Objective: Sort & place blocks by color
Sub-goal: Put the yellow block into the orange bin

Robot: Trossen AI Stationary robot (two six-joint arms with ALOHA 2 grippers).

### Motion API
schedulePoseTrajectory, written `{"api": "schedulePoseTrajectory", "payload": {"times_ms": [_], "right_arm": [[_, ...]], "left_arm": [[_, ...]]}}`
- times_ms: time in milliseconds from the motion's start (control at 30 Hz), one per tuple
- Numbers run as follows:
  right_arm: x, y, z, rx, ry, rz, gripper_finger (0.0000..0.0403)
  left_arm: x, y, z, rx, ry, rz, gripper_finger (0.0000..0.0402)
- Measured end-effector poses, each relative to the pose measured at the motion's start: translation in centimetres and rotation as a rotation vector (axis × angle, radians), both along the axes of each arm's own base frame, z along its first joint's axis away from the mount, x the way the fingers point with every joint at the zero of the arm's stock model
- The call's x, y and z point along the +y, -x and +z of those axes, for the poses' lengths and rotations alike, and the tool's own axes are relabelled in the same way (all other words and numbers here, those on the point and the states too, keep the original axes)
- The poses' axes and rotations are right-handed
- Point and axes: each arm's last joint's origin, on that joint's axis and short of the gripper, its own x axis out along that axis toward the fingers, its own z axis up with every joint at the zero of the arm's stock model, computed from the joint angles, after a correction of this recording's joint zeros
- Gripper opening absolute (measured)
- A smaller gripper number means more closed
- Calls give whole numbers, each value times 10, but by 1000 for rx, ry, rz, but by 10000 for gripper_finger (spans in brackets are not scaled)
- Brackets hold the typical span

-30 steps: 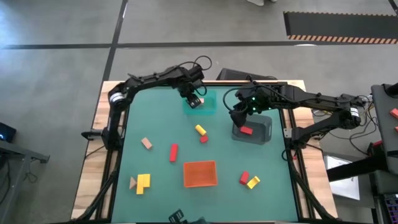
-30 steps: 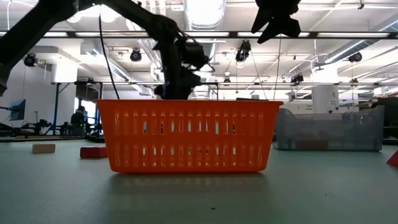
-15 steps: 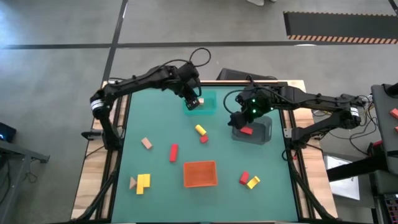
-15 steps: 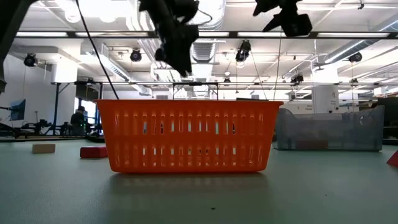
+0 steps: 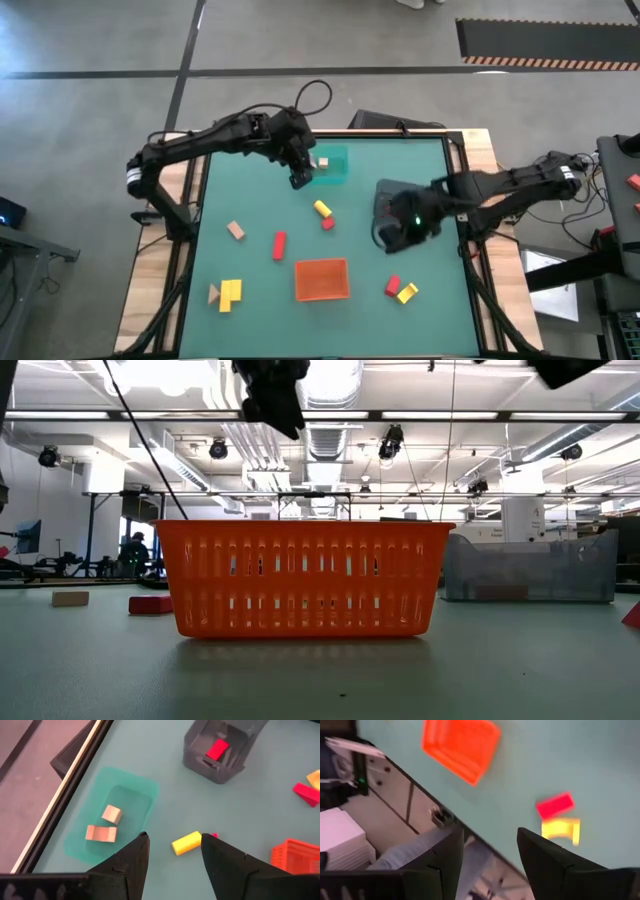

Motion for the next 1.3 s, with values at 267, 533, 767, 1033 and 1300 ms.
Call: {"api": "schedulePoseTrajectory", "payload": {"times_ms": [267, 533, 767, 1033, 1300], "right_arm": [[43, 20, -39, 247, -58, -82, 176], [63, 33, -89, 344, -91, -131, 176], [56, 46, -127, 398, -15, -81, 176], [53, 50, -144, 329, 68, -6, 176], [53, 49, -144, 286, 105, 25, 176]], "left_arm": [[-15, 16, 5, -41, -5, -27, 164], [-22, 25, 3, -58, 22, -5, 164], [-24, 26, 4, -64, 24, -5, 164], [-24, 26, 4, -63, 25, -5, 164], [-24, 26, 3, -61, 25, -4, 164]]}}
